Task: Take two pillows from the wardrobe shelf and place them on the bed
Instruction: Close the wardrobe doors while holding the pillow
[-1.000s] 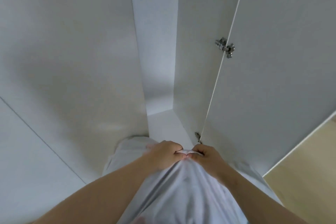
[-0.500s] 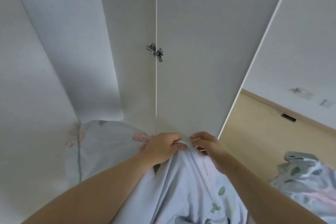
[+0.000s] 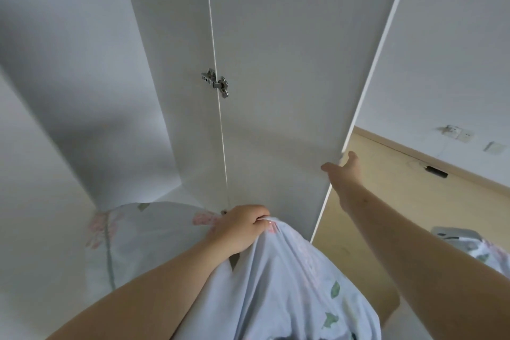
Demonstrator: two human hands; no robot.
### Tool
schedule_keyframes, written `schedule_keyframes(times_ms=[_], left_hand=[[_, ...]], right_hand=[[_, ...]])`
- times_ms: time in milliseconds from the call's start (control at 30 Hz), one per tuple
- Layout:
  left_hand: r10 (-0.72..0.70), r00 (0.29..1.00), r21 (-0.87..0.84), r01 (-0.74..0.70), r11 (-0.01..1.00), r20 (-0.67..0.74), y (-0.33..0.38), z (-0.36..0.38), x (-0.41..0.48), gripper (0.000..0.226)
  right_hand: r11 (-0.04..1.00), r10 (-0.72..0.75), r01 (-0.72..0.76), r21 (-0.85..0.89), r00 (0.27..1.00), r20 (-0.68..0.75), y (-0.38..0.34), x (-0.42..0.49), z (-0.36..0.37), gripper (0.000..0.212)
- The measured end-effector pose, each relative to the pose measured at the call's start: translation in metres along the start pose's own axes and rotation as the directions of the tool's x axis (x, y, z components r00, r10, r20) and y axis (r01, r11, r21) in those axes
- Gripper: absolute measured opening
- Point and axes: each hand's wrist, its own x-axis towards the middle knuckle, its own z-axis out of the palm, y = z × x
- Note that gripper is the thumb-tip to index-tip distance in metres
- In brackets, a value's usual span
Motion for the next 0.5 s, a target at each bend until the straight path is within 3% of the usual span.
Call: schedule_keyframes(times_ms=[67,133,267,500], left_hand=[[0.020,1.000,0.018,-0.020,1.000,0.005,0.002,0.001,0.002,0.018],[0.024,1.000,0.028,-0.024,0.999,0.014,0.001,0.001,0.002,0.017],[0.000,1.000,0.005,0.000,1.000,0.010,-0.007,0.000,-0.002,0.022],[-0.035,0.999,-0.039,0.034,0.999,-0.026,-0.025,-0.009,-0.025,0.028]], right_hand=[[0.996,-0.040,0.036,0.078,0.998,0.052,-0.004,0.004,0.002,0.031],[0.988,-0.024,0.012,0.151,0.997,0.076,-0.007,0.008,0.004,0.028],[0.992,0.026,-0.029,0.120,0.999,0.024,-0.005,0.013,0.008,0.020],[0.984,0.013,0.000,0.177,0.997,-0.071,0.009,-0.011,0.031,0.032]])
